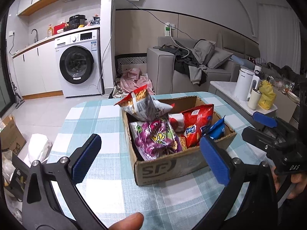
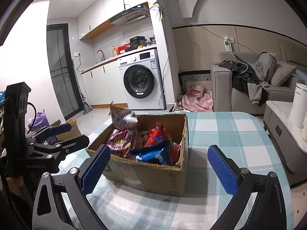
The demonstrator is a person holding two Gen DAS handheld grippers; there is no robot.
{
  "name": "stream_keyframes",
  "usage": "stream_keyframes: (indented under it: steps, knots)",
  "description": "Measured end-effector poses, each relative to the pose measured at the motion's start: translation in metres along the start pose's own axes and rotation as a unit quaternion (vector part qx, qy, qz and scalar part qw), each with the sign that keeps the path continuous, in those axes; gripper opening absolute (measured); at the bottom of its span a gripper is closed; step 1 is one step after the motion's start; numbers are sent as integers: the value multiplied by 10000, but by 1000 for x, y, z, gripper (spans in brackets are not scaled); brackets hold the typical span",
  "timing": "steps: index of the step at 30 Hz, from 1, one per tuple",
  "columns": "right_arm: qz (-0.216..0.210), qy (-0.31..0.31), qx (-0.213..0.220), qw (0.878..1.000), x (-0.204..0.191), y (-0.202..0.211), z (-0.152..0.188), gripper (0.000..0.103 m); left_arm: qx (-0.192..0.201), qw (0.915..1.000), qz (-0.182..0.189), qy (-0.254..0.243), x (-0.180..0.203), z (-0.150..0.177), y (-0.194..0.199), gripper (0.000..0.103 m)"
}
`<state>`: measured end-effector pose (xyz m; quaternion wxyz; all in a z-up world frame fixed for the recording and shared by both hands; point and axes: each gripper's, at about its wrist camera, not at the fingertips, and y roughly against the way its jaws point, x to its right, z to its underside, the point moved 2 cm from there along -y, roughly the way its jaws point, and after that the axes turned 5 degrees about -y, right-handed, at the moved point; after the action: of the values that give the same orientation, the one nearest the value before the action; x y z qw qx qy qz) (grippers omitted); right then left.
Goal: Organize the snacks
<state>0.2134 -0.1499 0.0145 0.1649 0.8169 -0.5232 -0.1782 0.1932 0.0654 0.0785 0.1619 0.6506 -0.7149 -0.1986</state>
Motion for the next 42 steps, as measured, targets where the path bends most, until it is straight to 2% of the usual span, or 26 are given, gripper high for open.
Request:
stream_keyframes:
  steps: [8,12,23,42]
  knots:
    - [-105,56,121,9999,0,7,25,103,207,9998,-63,50,2,28,1,102]
    - [-142,154,119,9997,-1,6,36,103,334,9993,21,164,1,42,1,102]
    - [-255,179,474,9984,-2,9,49,103,790,9966,-124,209,-1,66,5,102]
    - [-29,367,700,9969,-6,15,56,103,940,9953,-192,151,5,83,10,102]
